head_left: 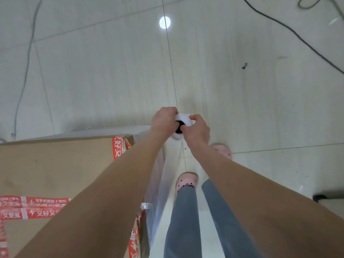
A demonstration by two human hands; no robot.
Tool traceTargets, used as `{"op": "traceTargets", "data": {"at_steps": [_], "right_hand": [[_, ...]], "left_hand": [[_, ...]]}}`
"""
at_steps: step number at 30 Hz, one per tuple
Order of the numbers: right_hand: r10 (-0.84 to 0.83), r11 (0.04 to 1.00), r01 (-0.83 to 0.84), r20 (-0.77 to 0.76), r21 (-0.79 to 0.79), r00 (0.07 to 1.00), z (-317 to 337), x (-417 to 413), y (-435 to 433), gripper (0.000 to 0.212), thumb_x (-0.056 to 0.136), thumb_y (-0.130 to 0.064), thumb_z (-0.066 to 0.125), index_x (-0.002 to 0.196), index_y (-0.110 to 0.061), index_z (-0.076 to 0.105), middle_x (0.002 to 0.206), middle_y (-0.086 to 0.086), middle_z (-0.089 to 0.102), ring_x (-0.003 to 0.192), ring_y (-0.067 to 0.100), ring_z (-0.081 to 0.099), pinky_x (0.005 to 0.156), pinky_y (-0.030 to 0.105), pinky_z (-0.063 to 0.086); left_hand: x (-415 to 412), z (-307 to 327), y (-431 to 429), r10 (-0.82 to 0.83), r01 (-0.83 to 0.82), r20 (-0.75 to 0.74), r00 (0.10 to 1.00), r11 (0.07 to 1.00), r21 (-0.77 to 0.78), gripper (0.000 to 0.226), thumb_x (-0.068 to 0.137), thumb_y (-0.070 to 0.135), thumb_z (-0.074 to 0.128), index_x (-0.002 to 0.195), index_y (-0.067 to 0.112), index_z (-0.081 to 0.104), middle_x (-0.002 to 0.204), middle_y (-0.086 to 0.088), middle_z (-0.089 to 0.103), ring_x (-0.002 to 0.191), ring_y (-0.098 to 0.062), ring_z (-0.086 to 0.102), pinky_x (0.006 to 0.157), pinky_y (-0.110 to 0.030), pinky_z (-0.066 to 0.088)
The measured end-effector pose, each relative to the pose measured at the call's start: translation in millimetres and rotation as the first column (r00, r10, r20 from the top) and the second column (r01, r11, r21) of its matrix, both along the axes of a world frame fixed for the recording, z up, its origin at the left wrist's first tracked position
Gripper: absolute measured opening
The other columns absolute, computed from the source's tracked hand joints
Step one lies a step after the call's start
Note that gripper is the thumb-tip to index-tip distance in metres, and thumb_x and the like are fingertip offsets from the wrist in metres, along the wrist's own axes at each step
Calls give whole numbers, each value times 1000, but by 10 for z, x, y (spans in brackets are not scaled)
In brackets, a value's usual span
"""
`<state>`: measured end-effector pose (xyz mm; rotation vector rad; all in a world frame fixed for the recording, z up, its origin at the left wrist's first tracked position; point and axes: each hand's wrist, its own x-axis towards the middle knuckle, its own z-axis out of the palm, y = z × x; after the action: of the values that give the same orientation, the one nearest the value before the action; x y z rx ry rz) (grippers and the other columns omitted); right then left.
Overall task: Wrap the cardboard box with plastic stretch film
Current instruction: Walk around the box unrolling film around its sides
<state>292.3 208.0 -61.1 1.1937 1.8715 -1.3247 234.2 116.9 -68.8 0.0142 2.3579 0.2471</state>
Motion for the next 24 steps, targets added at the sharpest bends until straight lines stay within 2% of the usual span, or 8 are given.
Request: {"op": "traceTargets", "data": {"at_steps": [4, 6, 8, 11, 13, 15, 20, 24], "right_hand": [[12, 1000, -10, -99, 19, 995, 44, -220, -20, 31, 79, -13, 58, 109, -20, 54, 84, -6, 59, 76, 20, 60, 66, 31, 50], [52, 999, -53, -130, 2, 990, 42, -348, -64, 39, 80, -14, 59, 118, -20, 49, 85, -9, 53, 79, 18, 58, 67, 29, 47], [110, 992, -113, -64, -60, 992, 10, -465, -106, 50, 82, -20, 61, 129, -23, 43, 98, -7, 51, 88, 19, 57, 74, 30, 47], [90, 980, -79, 55, -185, 994, -5, -550, -155, 42, 83, -12, 52, 124, -22, 50, 121, 2, 57, 99, 24, 60, 85, 40, 54], [100, 979, -82, 92, -188, 991, -6, -555, -181, 52, 85, -6, 47, 134, -22, 46, 132, 2, 51, 109, 27, 57, 88, 42, 53], [126, 977, -107, 97, -184, 987, 8, -551, -211, 54, 86, -6, 44, 137, -23, 45, 135, 3, 51, 112, 28, 57, 89, 42, 53], [182, 974, -160, 126, -161, 975, 15, -645, -192, 48, 85, -7, 41, 131, -17, 49, 127, 9, 57, 105, 29, 61, 85, 41, 54], [182, 978, -167, 117, -128, 976, -32, -650, -175, 21, 82, -11, 49, 100, -14, 58, 99, 6, 66, 80, 20, 59, 68, 31, 50]], "left_hand": [[-67, -3, -119, 324, -322, -41, 945, 946, 49, 16, 77, 19, 59, 91, 11, 59, 84, -4, 60, 75, -22, 56, 57, -27, 39], [-139, 11, -197, 470, -469, -3, 883, 882, 48, 17, 79, 22, 59, 90, 11, 54, 84, -6, 61, 76, -26, 62, 57, -27, 43], [-219, 34, -277, 515, -516, 40, 856, 856, 22, 21, 80, 24, 58, 94, 9, 55, 83, -7, 62, 79, -27, 65, 61, -27, 43], [-266, 110, -312, 424, -426, 65, 904, 905, 20, 33, 81, 22, 60, 112, 11, 55, 92, -5, 61, 85, -25, 60, 68, -29, 45], [-258, 127, -263, 267, -268, 57, 962, 963, 26, 46, 84, 17, 57, 128, 16, 49, 109, -8, 62, 100, -27, 59, 77, -32, 48], [-252, 117, -189, 95, -96, 43, 995, 995, 20, 51, 85, 11, 52, 135, 20, 44, 120, -7, 59, 110, -26, 55, 84, -34, 45], [-370, 81, -130, -30, 29, 45, 999, 999, 17, 43, 87, 16, 50, 129, 21, 51, 124, -2, 57, 113, -24, 54, 89, -34, 45], [-504, 46, -102, -179, 183, 59, 982, 980, -71, 26, 82, 13, 54, 106, 20, 60, 102, 0, 60, 92, -22, 58, 66, -30, 40]]}}
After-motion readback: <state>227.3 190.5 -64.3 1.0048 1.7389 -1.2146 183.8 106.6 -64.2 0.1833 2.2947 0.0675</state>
